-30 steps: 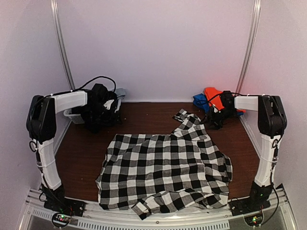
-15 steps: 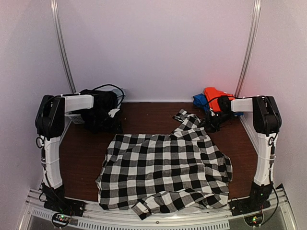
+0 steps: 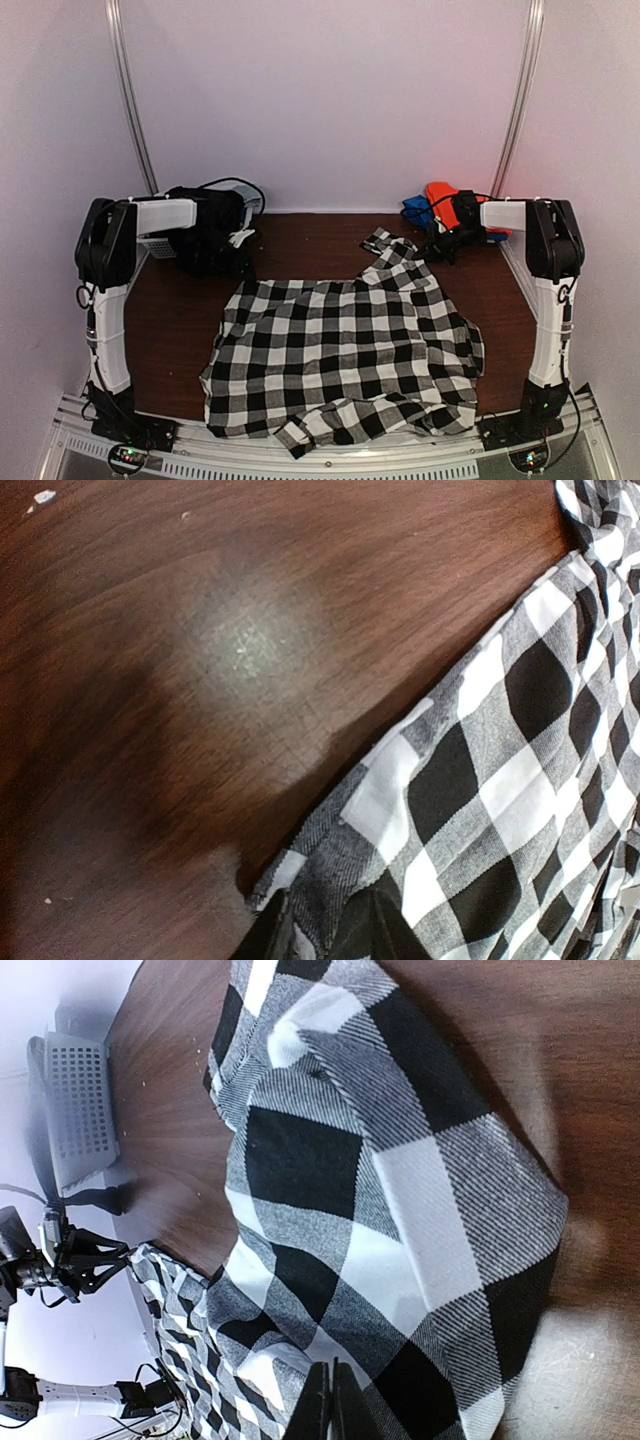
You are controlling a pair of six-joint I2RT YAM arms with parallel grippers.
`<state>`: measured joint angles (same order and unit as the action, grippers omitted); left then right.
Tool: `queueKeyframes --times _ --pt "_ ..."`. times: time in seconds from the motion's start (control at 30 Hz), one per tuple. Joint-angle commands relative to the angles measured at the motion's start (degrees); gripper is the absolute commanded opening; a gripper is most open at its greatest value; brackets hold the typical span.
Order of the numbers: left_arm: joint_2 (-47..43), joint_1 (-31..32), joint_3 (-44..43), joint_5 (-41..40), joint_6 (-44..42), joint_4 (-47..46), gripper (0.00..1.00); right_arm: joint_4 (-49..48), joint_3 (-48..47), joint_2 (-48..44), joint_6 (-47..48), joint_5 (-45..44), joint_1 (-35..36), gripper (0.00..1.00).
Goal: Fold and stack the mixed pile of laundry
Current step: Pick up the flattened shirt from the center of the board.
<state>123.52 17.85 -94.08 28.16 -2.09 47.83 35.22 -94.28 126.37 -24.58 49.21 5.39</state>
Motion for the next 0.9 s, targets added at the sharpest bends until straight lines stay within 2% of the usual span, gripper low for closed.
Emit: queueKeyframes --times 0.0,0.07,0.13,0.17,0.23,0.47,0.73,0.87 --pt "1.09 0.35 -0.84 1.06 -1.72 0.35 0.3 0.44 -2.63 1.14 0.4 -0.69 -0.11 0.0" --pt "1.4 0.33 -0.91 0.73 -1.7 0.33 0.31 1.05 -3.34 1.53 0.79 -0.78 -0.22 0.0" --pt "1.44 0.35 -1.13 -0.29 -1.84 0.35 0.25 1.45 -3.96 1.76 1.09 -0.99 -0.25 0.0" --pt "1.41 0.35 -1.37 -0.75 -2.01 0.42 0.2 1.63 -4.29 1.9 1.21 -1.04 -0.28 0.0" --pt "1.31 0.29 -2.46 -2.02 -1.79 0.27 0.0 2.21 -5.55 2.3 1.48 -1.05 -0.37 0.0" --pt "-2.63 0.26 -4.95 -4.71 -0.73 -3.5 0.0 8.46 -11.43 1.59 6.33 -3.56 -1.26 0.0" --pt "-8.58 0.26 1.12 -9.58 -3.17 -7.75 0.0 7.91 -7.42 -4.51 9.6 -4.62 -3.88 0.0" --pt "-10.7 0.26 4.84 -9.34 -4.31 -9.42 0.0 6.77 -5.08 -6.26 9.42 -2.21 -3.75 0.0"
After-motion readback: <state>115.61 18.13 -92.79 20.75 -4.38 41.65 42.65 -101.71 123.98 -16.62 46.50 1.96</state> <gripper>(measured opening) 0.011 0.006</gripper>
